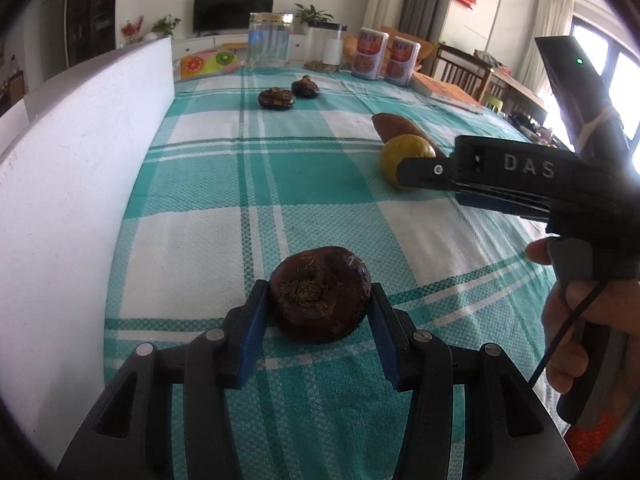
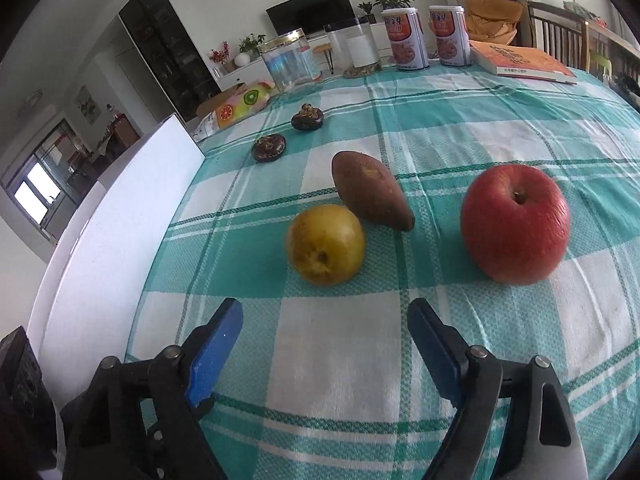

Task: Organize fruits
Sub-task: 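Grasp the second yellow pear with the right tool while the left tool holds the dark fruit, then lower both fruits into the white box and open both tools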

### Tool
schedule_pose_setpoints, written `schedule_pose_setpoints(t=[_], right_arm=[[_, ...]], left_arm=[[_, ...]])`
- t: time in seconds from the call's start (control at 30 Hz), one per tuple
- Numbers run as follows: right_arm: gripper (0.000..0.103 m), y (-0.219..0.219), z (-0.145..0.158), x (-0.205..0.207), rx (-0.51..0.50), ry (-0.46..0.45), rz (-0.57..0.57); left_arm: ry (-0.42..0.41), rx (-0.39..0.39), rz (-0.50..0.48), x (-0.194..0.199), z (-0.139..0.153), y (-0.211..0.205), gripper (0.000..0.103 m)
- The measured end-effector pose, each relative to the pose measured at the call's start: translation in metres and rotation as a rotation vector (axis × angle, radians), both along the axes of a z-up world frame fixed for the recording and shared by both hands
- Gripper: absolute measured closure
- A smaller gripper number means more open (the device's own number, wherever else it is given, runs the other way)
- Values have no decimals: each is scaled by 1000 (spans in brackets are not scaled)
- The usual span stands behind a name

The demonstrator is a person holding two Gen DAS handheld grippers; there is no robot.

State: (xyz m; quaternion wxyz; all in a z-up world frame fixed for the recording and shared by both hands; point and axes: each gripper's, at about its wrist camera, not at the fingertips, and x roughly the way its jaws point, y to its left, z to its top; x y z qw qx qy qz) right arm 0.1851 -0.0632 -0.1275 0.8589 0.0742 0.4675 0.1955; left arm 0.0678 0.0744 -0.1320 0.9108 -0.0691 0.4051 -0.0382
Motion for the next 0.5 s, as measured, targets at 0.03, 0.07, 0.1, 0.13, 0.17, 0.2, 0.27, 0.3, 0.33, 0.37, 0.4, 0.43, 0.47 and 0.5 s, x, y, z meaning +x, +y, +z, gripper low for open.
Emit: schedule_pose_setpoints(t=[0.03, 0.07, 0.1, 0.13, 0.17, 0.2, 0.27, 0.3, 0.33, 0.37, 0.4, 0.43, 0.47, 0.5], right_arm=[[27, 3, -3, 8, -3, 17, -9], [30, 5, -7, 16, -8, 32, -21], [31, 7, -8, 21, -14, 30, -35], [43, 8, -7, 24, -20, 23, -44], [54, 6, -7, 26, 4, 35, -51], [54, 2, -6, 25, 24, 44, -74], [54, -8, 0, 11, 77, 32, -86], [54, -15, 3, 1, 102, 28, -82], [54, -22, 5, -11, 124, 30, -78], [54, -31, 6, -25, 143, 33, -74], [54, -40, 7, -40, 153, 34, -70], [54, -48, 7, -55, 158, 35, -69], [54, -57, 6, -69, 161, 37, -72], [54, -64, 5, -82, 161, 42, -77]], left_arm=[[0, 0, 0, 0, 0, 0, 53], [0, 0, 0, 0, 0, 0, 53], [0, 0, 0, 0, 0, 0, 53], [0, -1, 0, 0, 0, 0, 53], [-1, -4, 0, 0, 0, 0, 53], [-1, -8, -1, 0, 0, 0, 53], [-2, -23, -2, -2, 1, 2, 53], [2, -33, -1, -4, 1, 4, 53], [10, -48, -1, -7, 2, 5, 53], [20, -67, -5, -12, 3, 6, 53], [35, -91, -17, -17, 4, 5, 53], [52, -121, -36, -22, 5, 4, 53], [67, -150, -59, -28, 7, 2, 53], [80, -169, -84, -34, 11, -1, 53]])
